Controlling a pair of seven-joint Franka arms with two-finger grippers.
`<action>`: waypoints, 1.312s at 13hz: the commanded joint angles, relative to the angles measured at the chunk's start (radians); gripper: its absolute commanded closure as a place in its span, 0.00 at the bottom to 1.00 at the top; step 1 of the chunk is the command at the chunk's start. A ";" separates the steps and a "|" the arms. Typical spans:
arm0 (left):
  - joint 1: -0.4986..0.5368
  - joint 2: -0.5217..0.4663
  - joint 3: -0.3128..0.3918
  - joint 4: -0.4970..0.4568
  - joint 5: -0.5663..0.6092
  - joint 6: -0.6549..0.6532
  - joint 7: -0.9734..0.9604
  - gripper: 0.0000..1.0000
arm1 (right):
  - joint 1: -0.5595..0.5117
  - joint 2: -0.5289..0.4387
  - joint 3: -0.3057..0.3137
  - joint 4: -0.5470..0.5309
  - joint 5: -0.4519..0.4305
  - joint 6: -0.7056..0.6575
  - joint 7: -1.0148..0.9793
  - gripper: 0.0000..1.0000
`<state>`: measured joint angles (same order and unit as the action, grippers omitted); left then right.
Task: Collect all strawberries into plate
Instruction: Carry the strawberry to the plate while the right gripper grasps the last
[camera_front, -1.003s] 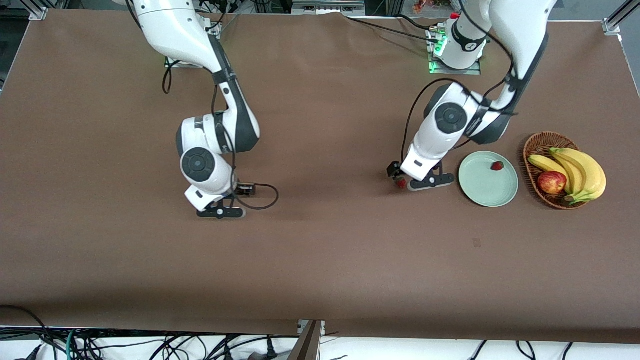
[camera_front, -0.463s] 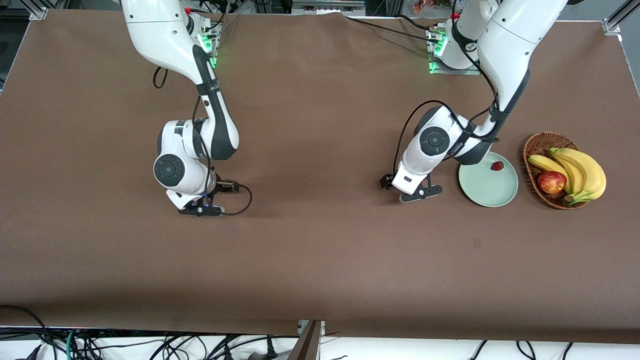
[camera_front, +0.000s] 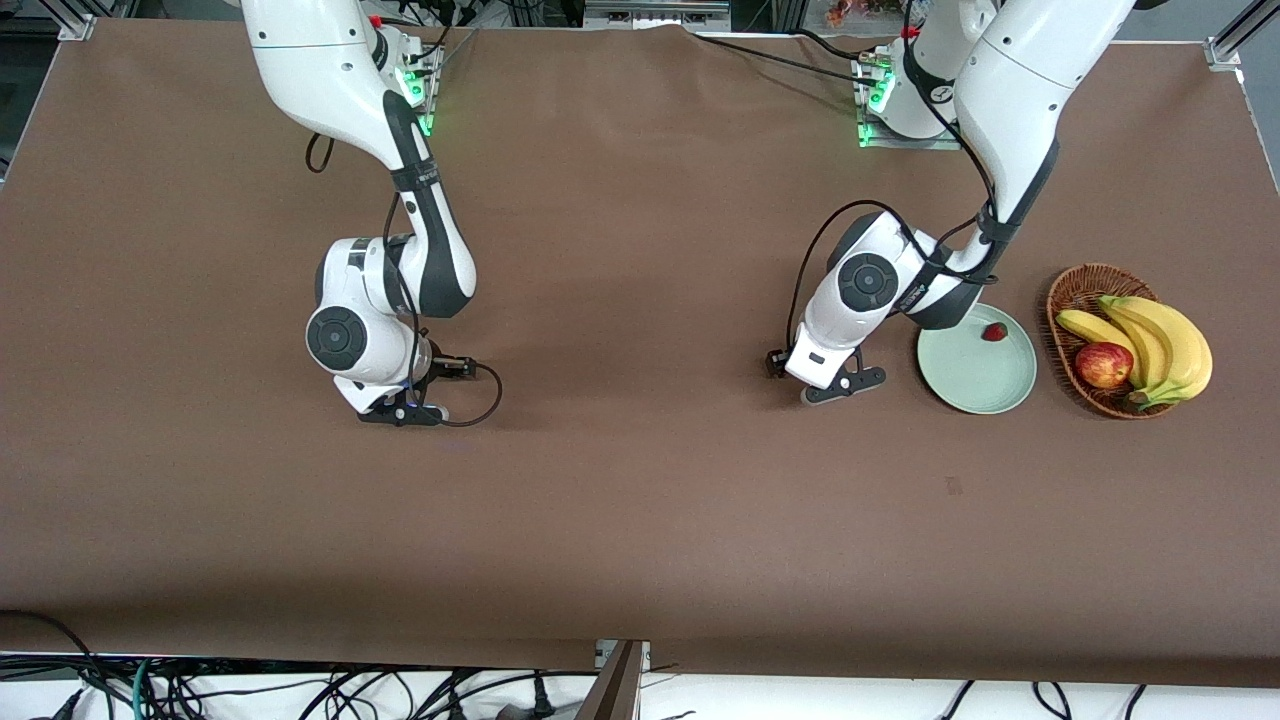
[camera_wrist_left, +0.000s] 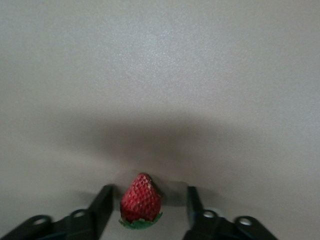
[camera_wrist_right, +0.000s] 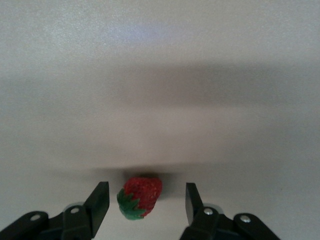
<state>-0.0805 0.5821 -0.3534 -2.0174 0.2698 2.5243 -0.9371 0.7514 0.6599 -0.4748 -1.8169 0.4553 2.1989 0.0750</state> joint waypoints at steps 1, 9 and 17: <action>0.002 -0.008 -0.007 -0.004 0.028 -0.019 -0.046 0.81 | 0.005 -0.036 0.008 -0.051 0.017 0.041 -0.020 0.32; 0.018 -0.181 0.078 0.157 -0.268 -0.399 0.297 0.96 | 0.005 -0.029 0.022 -0.053 0.017 0.053 -0.006 0.54; 0.027 -0.269 0.476 0.039 -0.353 -0.483 1.035 0.96 | 0.028 -0.007 0.096 0.152 0.017 0.016 0.251 0.74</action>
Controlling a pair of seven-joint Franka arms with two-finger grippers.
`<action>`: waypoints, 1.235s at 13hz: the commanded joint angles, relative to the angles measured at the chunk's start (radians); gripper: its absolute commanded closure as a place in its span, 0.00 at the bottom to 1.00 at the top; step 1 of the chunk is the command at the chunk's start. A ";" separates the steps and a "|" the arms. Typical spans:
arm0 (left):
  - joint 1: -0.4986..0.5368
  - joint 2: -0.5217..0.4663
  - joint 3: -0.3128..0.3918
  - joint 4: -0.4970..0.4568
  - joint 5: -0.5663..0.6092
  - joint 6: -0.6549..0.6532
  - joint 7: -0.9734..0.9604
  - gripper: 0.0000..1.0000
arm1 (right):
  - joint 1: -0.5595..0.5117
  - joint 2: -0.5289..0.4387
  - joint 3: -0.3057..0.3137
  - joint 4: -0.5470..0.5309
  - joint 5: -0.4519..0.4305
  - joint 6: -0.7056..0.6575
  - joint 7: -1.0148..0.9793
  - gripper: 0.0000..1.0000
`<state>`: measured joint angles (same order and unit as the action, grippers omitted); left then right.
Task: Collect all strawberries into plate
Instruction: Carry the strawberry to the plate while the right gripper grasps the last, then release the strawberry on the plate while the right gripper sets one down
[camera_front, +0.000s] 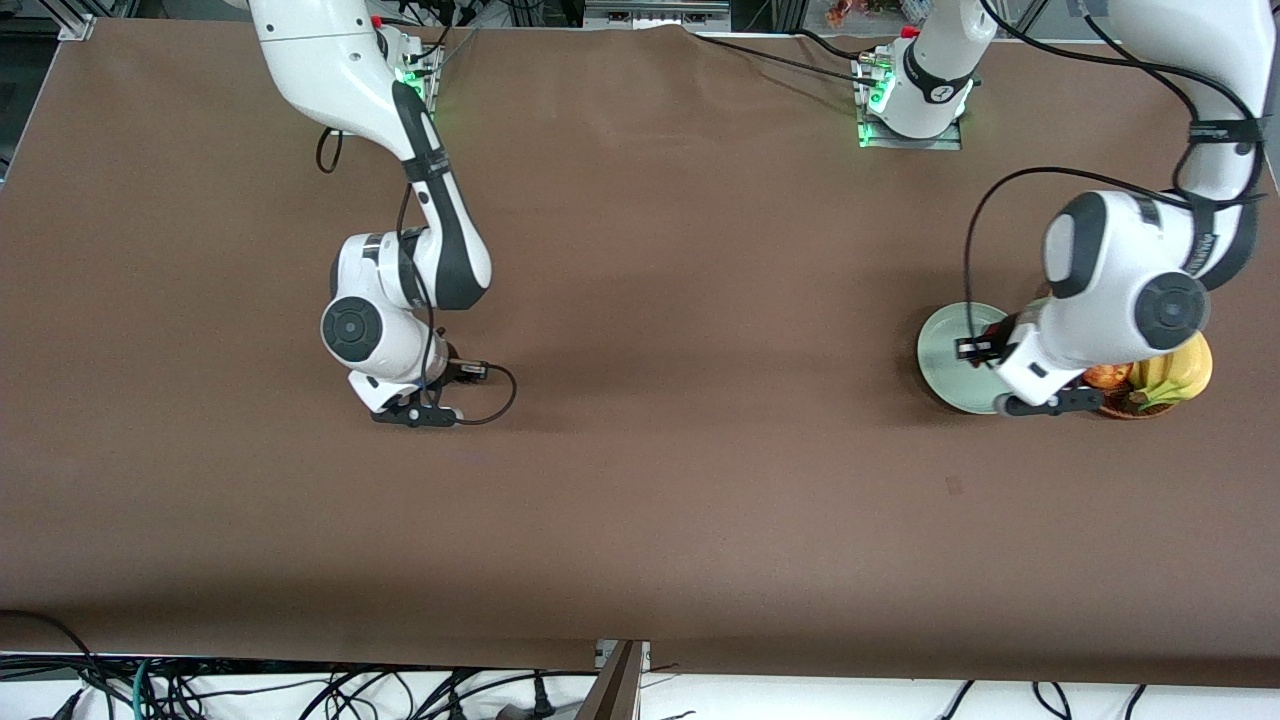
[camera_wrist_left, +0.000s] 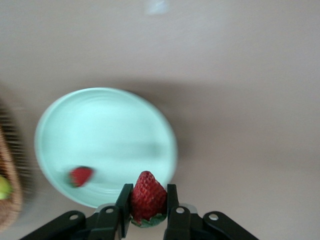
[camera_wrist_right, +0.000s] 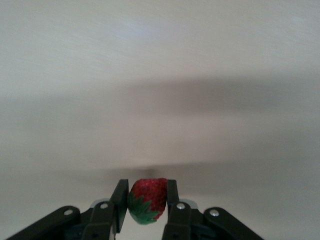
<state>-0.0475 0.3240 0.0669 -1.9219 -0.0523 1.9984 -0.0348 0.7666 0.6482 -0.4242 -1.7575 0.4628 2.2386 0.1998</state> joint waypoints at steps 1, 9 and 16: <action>-0.006 -0.010 0.073 -0.110 -0.055 0.113 0.174 0.96 | 0.013 0.030 0.085 0.160 0.011 -0.031 0.210 0.74; -0.008 0.044 0.076 -0.284 -0.064 0.433 0.199 0.74 | 0.014 0.286 0.384 0.578 0.059 0.241 0.783 0.61; -0.015 -0.083 0.074 -0.192 -0.064 0.193 0.217 0.00 | 0.138 0.341 0.415 0.578 0.042 0.549 1.015 0.25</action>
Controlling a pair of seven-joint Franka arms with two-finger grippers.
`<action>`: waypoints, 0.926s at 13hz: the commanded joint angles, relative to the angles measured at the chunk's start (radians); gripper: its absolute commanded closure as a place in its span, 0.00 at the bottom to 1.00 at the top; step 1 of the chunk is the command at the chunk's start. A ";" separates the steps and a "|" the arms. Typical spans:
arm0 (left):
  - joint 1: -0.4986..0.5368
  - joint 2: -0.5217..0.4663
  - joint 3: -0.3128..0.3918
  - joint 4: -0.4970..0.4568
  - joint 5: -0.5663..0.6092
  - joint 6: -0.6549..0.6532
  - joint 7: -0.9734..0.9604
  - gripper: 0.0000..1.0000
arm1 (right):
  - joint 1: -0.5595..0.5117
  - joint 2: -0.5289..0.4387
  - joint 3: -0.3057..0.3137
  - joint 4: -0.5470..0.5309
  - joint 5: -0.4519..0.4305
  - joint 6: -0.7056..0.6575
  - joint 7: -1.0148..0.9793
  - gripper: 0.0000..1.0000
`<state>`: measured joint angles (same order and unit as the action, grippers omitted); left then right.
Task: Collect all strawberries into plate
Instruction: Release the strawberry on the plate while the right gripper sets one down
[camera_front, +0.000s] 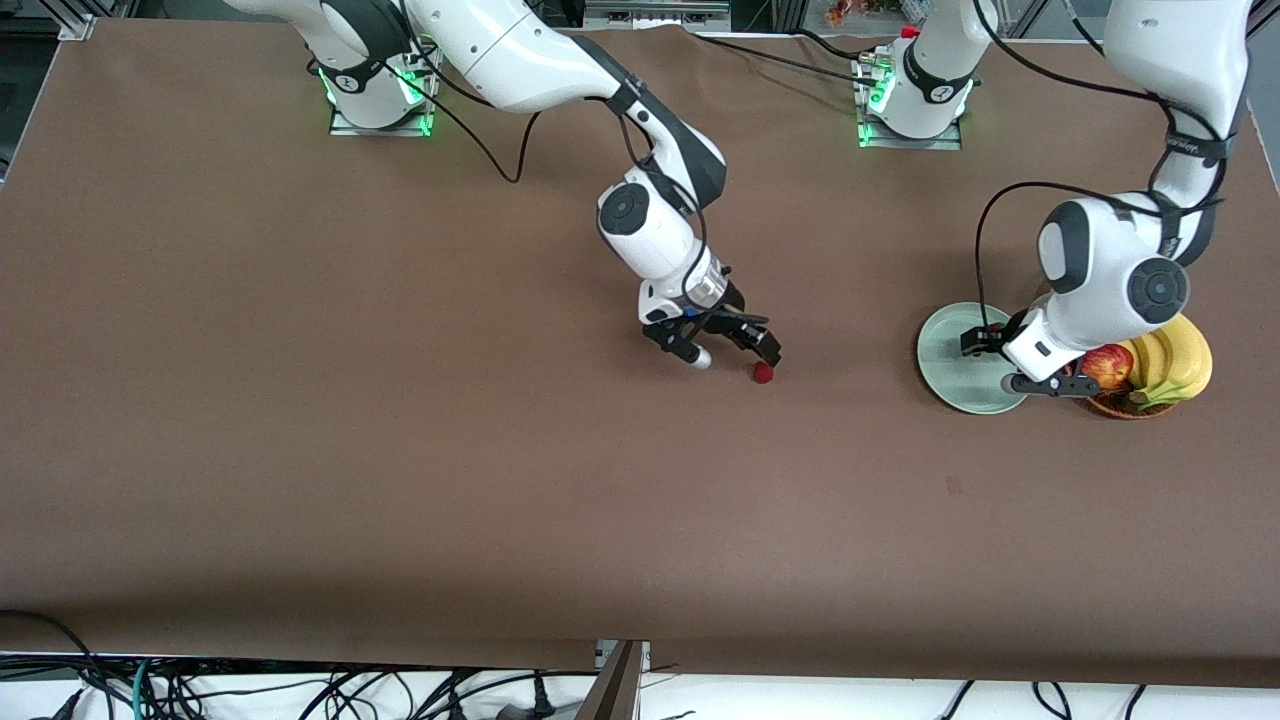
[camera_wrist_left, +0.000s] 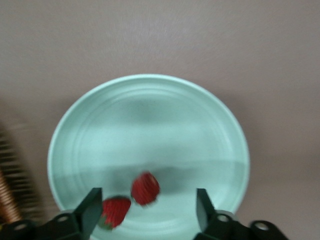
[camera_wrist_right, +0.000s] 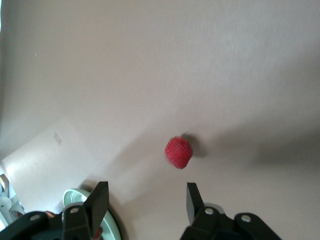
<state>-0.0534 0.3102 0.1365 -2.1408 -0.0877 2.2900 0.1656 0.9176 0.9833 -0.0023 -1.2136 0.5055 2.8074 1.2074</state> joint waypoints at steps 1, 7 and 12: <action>-0.011 -0.088 0.003 0.030 -0.029 -0.113 0.003 0.00 | -0.022 0.003 -0.010 0.035 -0.004 -0.037 -0.002 0.24; -0.014 -0.095 -0.130 0.032 -0.029 -0.100 -0.212 0.00 | -0.147 -0.161 -0.125 0.032 -0.148 -0.610 -0.331 0.19; -0.032 0.028 -0.397 0.120 0.031 0.023 -0.613 0.00 | -0.154 -0.357 -0.293 -0.097 -0.162 -0.919 -0.598 0.01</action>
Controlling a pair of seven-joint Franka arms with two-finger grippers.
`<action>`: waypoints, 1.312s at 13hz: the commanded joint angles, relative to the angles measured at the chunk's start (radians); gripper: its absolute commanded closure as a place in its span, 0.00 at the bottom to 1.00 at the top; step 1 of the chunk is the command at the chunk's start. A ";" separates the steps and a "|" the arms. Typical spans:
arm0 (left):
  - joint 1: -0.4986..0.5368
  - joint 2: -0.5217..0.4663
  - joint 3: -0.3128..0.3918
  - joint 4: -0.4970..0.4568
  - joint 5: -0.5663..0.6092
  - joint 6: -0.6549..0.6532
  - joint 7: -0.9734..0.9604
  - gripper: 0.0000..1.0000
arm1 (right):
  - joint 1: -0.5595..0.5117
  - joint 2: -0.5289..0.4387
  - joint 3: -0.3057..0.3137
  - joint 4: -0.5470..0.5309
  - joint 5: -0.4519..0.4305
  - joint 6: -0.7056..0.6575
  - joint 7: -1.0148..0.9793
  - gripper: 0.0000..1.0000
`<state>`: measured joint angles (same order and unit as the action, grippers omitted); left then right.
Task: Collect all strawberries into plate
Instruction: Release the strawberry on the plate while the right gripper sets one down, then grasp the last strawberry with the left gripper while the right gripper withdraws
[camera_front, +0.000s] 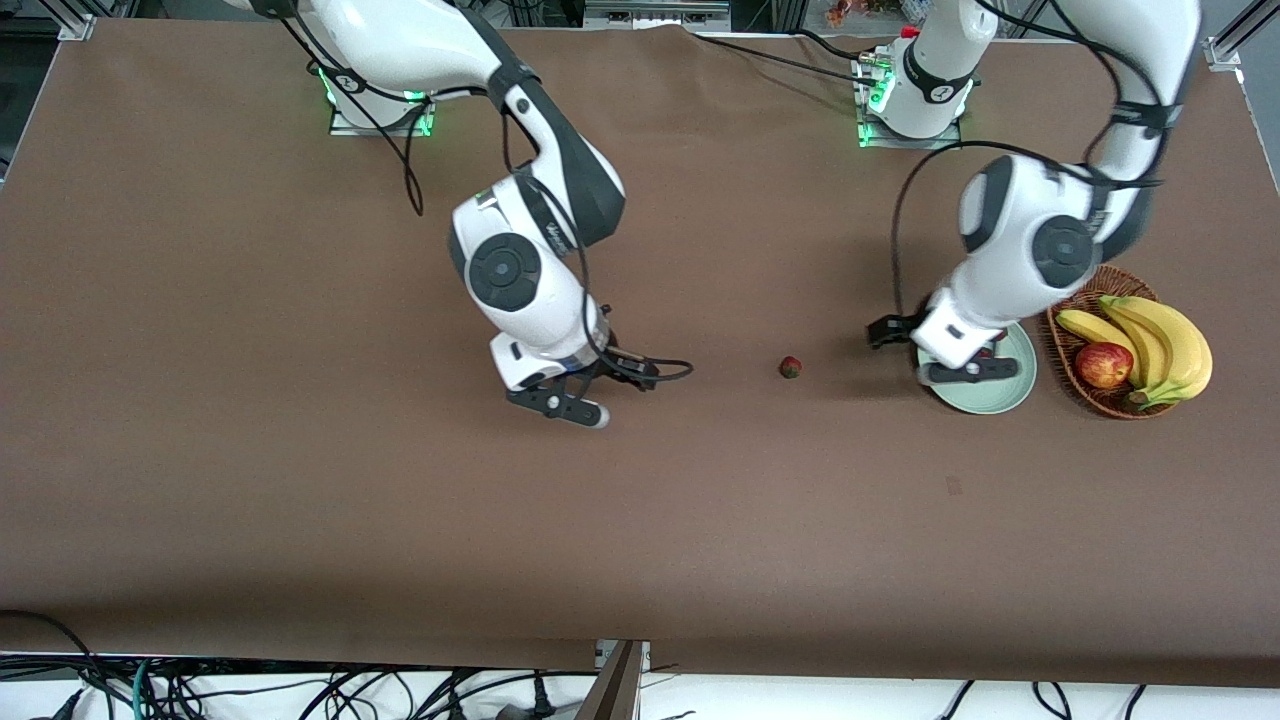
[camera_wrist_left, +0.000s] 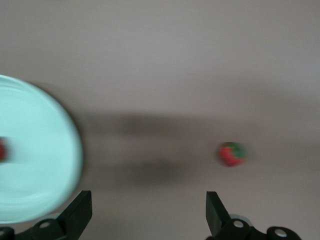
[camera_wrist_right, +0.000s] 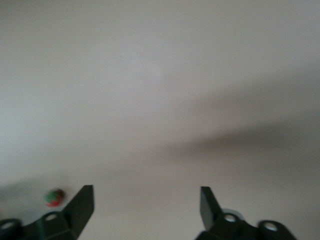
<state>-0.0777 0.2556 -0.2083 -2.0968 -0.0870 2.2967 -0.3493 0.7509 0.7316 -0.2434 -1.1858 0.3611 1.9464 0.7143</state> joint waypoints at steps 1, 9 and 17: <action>-0.013 0.117 -0.080 0.108 0.085 0.020 -0.175 0.00 | 0.013 -0.165 -0.083 -0.174 -0.019 -0.104 -0.171 0.01; -0.027 0.353 -0.129 0.163 0.346 0.204 -0.490 0.00 | -0.074 -0.547 -0.125 -0.471 -0.175 -0.247 -0.432 0.01; -0.028 0.346 -0.163 0.138 0.348 0.145 -0.557 0.38 | -0.637 -0.681 0.288 -0.483 -0.278 -0.317 -0.549 0.00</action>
<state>-0.1043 0.6097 -0.3667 -1.9583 0.2348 2.4621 -0.8763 0.1910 0.0790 -0.0061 -1.6797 0.0989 1.6317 0.1951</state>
